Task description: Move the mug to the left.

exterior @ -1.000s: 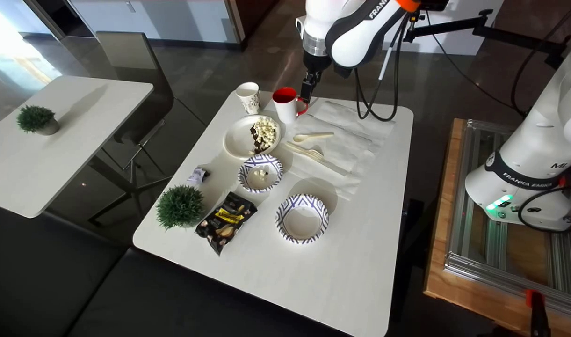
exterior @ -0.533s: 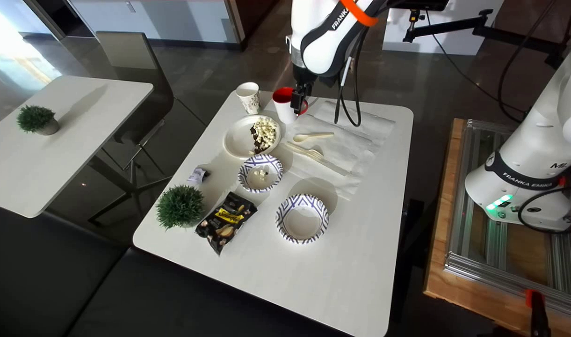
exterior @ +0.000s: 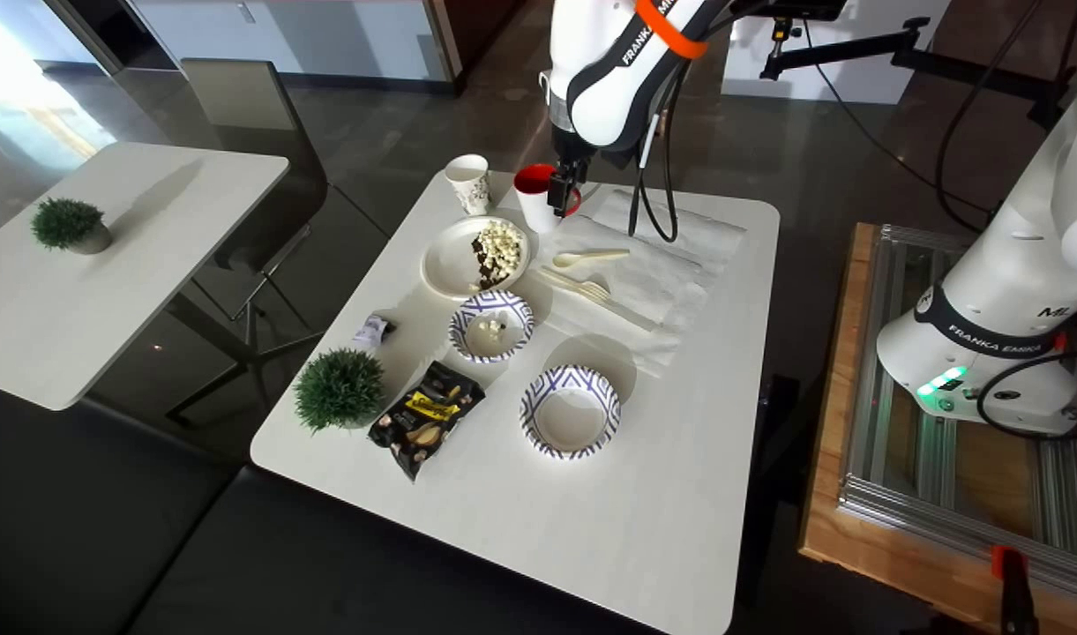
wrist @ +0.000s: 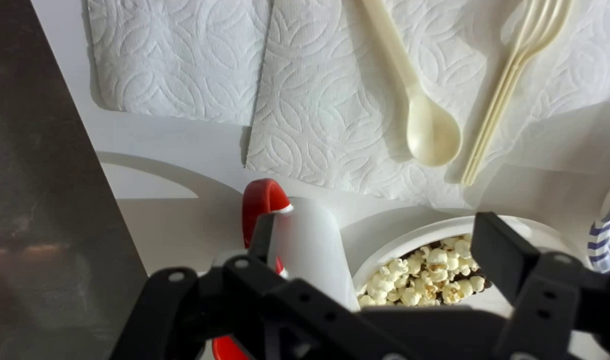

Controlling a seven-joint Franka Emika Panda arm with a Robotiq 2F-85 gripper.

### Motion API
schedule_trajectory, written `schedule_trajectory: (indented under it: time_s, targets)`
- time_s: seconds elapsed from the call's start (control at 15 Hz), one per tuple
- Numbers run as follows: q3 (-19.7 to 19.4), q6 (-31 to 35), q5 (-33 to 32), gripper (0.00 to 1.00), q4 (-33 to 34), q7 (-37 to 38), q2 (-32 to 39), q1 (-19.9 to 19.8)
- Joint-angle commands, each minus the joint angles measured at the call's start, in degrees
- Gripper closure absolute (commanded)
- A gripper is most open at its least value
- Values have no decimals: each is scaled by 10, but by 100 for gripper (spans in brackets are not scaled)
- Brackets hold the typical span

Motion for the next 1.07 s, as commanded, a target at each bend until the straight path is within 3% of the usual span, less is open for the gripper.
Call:
schedule_trajectory:
  time_s: [0.0, 0.67, 1.0]
  targets:
    - [1, 42, 11, 0, 8, -24, 25, -12]
    - [-3, 116, -16, 0, 14, -69, 57, -30]
    - [11, 134, -14, 32, 26, -91, 72, -46]
